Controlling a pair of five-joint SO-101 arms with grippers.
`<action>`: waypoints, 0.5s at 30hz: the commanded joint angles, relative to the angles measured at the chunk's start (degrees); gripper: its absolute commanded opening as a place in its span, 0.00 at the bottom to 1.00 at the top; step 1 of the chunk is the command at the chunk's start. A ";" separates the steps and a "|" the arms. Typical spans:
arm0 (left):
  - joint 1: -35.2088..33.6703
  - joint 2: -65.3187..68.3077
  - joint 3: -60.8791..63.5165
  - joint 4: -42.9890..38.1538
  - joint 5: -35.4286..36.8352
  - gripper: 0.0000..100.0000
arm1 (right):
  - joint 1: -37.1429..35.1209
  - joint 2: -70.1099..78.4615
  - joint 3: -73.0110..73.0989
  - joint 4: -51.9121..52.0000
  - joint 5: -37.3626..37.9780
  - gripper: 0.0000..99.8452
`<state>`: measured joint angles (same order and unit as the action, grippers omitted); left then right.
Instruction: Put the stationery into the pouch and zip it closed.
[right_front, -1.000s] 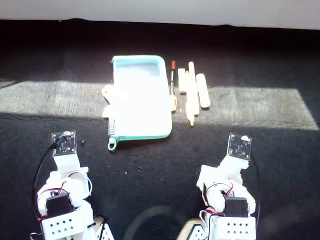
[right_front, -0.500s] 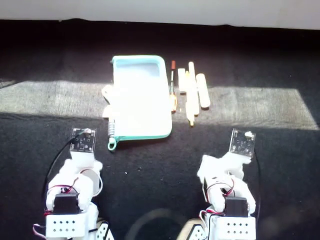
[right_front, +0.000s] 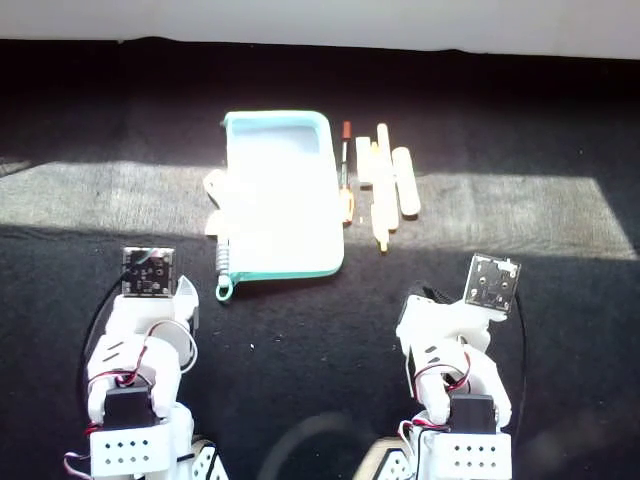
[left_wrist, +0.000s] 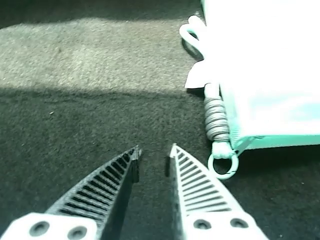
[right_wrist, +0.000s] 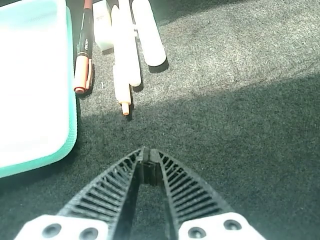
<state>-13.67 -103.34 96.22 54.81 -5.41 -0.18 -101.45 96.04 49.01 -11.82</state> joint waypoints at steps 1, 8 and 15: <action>-2.33 -0.22 1.01 0.26 0.18 0.16 | -0.31 0.04 7.87 -0.57 -0.53 0.11; -2.15 0.04 1.01 0.26 0.09 0.16 | -0.31 0.57 7.87 -0.57 -0.26 0.20; -2.15 0.04 1.01 0.26 0.09 0.16 | -0.75 -0.04 3.30 1.54 10.02 0.17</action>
<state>-15.25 -103.34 96.22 54.90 -5.41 -0.44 -101.19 96.04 50.42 -5.67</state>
